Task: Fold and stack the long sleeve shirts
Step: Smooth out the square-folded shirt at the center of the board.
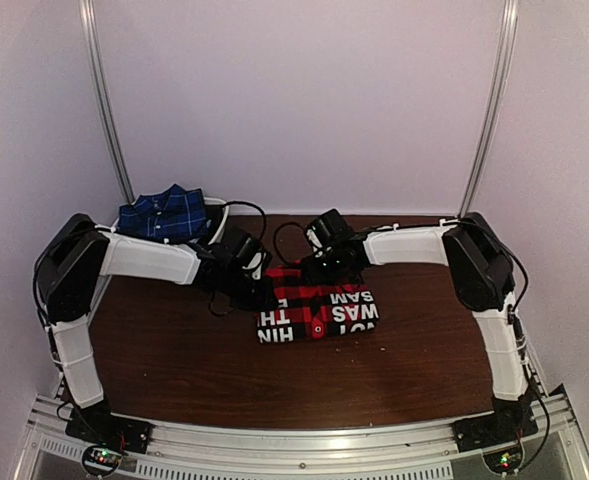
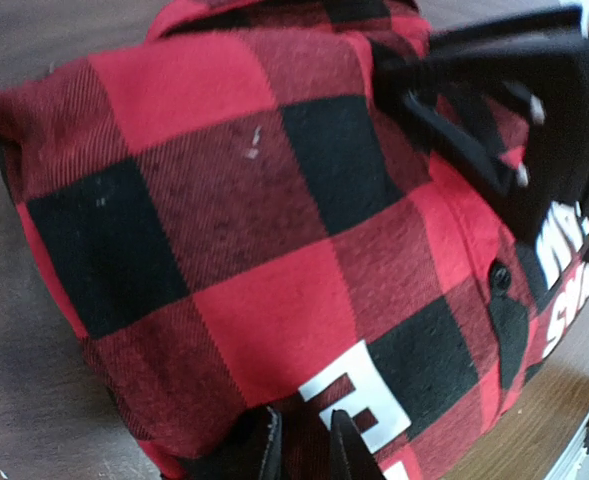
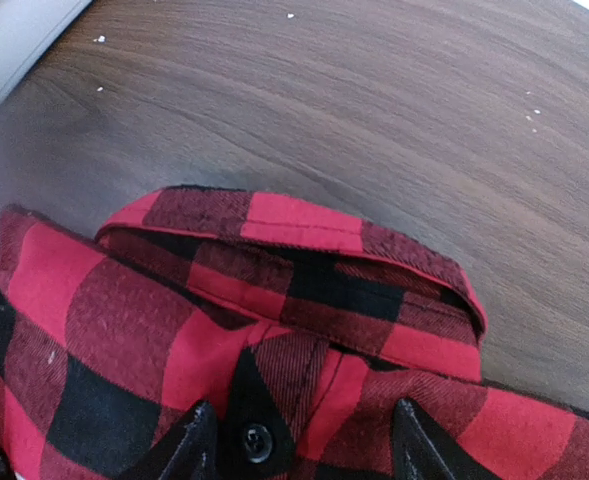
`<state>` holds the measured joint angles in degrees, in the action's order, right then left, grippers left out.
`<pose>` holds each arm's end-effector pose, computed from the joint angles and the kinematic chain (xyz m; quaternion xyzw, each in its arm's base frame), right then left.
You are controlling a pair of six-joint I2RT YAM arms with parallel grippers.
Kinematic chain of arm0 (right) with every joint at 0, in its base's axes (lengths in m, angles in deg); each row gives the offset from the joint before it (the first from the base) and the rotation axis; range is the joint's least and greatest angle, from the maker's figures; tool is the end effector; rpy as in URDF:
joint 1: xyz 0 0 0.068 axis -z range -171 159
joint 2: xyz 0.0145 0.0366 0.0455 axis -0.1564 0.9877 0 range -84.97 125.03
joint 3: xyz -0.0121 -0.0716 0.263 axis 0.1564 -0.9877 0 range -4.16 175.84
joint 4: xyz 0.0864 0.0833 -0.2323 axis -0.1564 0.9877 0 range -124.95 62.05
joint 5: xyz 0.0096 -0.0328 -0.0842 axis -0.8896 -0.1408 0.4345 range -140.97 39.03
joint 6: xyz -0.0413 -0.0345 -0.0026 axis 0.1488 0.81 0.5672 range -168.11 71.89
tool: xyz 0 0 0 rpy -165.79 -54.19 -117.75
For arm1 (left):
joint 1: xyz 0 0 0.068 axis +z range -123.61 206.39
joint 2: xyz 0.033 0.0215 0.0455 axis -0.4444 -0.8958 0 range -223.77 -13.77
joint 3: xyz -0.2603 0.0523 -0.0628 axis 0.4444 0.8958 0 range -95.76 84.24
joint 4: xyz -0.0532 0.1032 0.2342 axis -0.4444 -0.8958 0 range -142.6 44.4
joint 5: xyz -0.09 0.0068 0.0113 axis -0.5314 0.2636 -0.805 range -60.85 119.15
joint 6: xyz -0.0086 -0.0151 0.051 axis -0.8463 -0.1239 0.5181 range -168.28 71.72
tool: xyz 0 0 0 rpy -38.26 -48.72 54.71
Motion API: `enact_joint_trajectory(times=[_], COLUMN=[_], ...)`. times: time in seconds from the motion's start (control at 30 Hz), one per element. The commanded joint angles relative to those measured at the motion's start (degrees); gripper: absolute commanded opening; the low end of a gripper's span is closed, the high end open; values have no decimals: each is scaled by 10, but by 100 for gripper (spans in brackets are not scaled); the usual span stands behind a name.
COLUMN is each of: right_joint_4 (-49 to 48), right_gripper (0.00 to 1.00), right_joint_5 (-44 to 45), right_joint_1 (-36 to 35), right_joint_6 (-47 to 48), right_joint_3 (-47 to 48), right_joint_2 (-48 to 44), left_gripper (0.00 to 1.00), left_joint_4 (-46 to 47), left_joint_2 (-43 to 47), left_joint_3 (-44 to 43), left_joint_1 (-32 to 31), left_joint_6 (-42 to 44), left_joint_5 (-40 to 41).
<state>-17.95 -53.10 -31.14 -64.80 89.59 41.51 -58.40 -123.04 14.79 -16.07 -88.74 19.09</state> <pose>0.3710 0.3145 0.1603 -0.1970 0.9178 0.1792 0.2945 0.2909 -0.2746 0.1653 0.0445 0.9430 -0.2736 0.1843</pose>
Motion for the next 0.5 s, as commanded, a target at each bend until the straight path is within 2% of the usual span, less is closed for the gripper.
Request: enact_joint_trajectory(times=[0.0, 0.2, 0.47], right_joint_4=[45, 82, 94], right_gripper=[61, 65, 72], right_joint_5=[1, 8, 29], right_joint_1=[16, 22, 22], right_joint_6=[-8, -14, 1], right_joint_3=[83, 134, 89], right_joint_2=[65, 89, -28], left_gripper=[18, 16, 15], left_joint_4=[19, 11, -8], left_joint_2=[-12, -13, 20], left_joint_3=[17, 37, 28], left_joint_1=[3, 4, 9], left_joint_6=[-4, 0, 11], left_joint_5=[-4, 7, -2])
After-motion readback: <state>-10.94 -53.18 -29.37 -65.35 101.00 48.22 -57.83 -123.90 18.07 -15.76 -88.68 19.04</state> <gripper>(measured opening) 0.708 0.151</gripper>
